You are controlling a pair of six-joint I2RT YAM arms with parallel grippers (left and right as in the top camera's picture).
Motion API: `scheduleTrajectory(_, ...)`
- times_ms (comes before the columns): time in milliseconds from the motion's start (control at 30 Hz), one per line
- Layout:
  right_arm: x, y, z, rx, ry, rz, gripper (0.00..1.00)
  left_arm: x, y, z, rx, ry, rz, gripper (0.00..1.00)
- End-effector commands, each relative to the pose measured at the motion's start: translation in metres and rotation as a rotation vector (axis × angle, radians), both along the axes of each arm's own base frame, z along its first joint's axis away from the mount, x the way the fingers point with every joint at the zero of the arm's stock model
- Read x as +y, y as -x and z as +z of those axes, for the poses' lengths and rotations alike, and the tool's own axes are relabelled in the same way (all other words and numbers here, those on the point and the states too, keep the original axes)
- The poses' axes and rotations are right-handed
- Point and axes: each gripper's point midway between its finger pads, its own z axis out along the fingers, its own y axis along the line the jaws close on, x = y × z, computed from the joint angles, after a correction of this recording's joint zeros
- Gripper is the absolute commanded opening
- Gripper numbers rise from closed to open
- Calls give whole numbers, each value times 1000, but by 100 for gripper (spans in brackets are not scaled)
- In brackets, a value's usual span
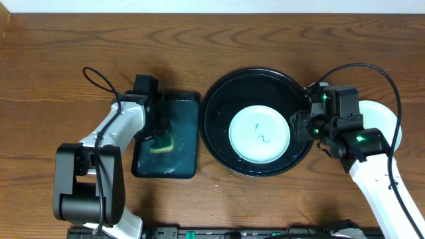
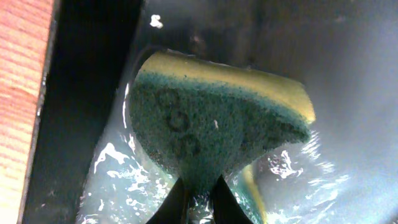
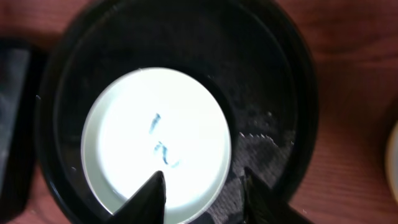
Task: Clean dirty plates on tray and stack at the side
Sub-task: 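Grasp the sponge with the left gripper and lift it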
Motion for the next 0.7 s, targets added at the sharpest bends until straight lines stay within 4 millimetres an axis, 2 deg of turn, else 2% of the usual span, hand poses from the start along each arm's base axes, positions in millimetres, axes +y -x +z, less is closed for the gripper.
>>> scheduleTrajectory(0,-9,-3,-8,36,33,-43,38,-11,-2,13,16,59,-1,7)
scheduleTrajectory(67,-12,-1,-19,80,42,-52,33,-15,-10,33,-13,77,-7,7)
scheduleTrajectory(200,-18,0,-52,204,46,-78,31,-30,-27,81,-99,159,-60,7)
scheduleTrajectory(367,-6,4,-94,356,-33,-26,27,-43,-35,126,-194,224,-94,7)
scheduleTrajectory(467,4,4,-115,412,-73,16,27,-56,-32,137,-220,257,-128,7)
scheduleTrajectory(567,7,1,-134,442,-81,21,29,-77,-26,137,-212,274,-190,8)
scheduleTrajectory(633,6,-1,-145,457,-80,15,24,-97,-20,137,-210,279,-257,7)
scheduleTrajectory(667,6,-2,-149,461,-79,14,17,-109,-17,137,-213,281,-304,7)
